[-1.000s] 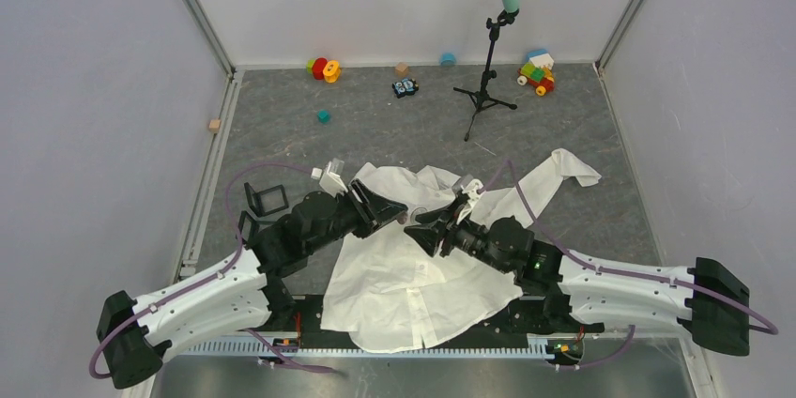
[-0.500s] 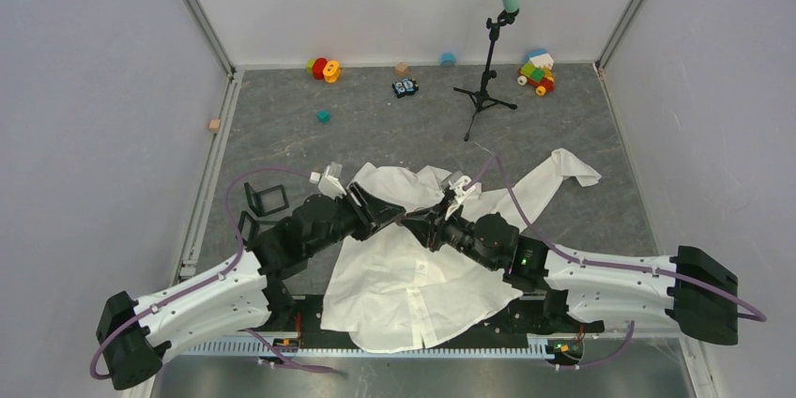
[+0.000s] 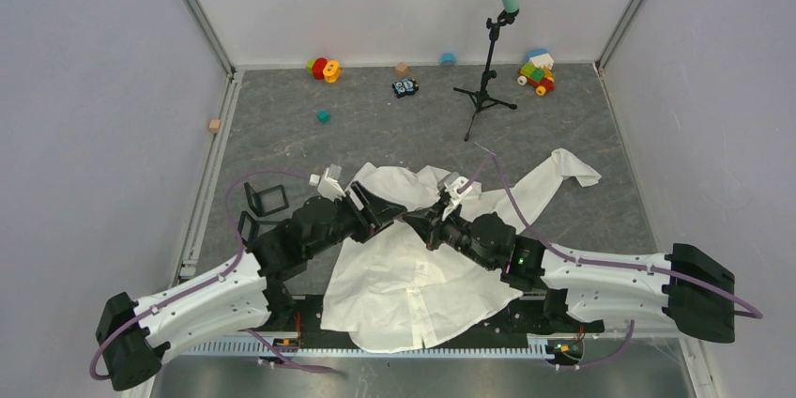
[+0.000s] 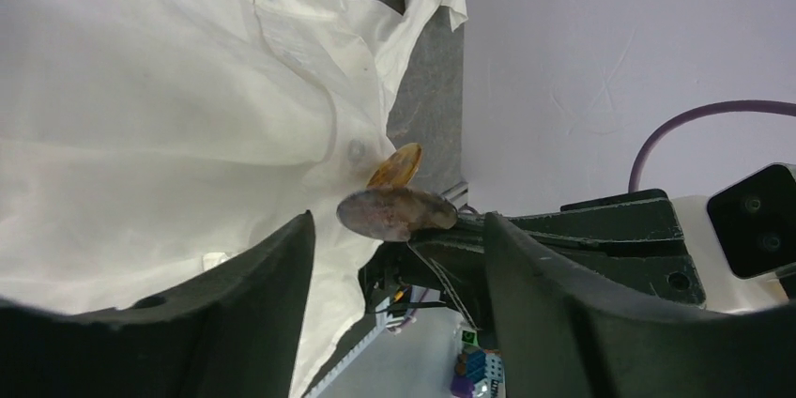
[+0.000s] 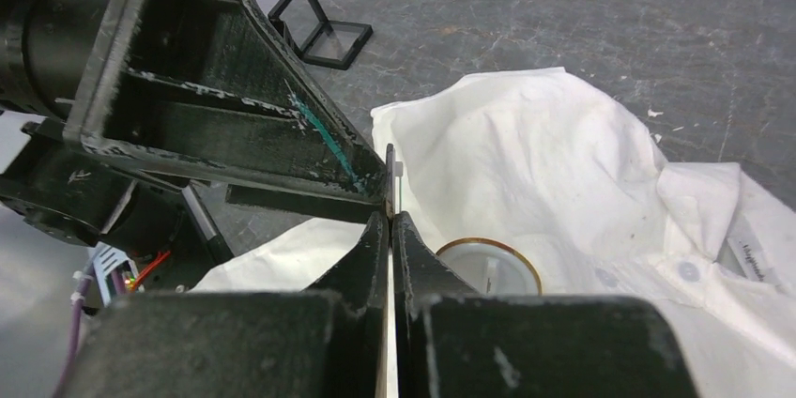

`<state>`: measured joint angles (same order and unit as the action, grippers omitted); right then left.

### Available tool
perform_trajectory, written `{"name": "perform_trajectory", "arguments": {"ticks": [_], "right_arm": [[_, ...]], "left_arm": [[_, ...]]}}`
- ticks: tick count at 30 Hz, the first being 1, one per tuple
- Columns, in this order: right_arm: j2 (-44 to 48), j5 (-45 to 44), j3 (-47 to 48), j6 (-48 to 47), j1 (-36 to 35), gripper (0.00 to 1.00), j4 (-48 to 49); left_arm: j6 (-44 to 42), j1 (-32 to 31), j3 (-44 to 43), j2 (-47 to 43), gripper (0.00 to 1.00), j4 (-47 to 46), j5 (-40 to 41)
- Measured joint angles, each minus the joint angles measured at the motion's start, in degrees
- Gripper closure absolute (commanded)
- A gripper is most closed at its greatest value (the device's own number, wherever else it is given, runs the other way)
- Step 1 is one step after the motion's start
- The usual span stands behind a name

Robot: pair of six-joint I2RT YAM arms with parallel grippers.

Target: Pin the brooch onto the clothing

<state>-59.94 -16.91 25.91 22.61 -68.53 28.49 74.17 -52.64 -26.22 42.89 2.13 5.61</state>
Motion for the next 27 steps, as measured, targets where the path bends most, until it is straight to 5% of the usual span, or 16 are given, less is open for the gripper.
{"name": "perform_trajectory", "arguments": {"ticks": [5, 16, 27], "right_arm": [[0.7, 0.2, -0.2, -6.8, 0.0, 1.00, 0.7], [2.3, -0.1, -3.0, -28.5, -2.9, 1.00, 1.9], [1.3, -4.7, -3.1, -39.2, -7.2, 1.00, 2.2]], "left_arm": [[1.0, -0.2, 0.1, -1.0, 0.13, 0.0, 0.0], [4.6, -0.2, 1.1, -1.3, 0.23, 0.6, 0.3], [6.4, -0.2, 1.3, 2.2, 0.58, -2.4, -0.8]]}}
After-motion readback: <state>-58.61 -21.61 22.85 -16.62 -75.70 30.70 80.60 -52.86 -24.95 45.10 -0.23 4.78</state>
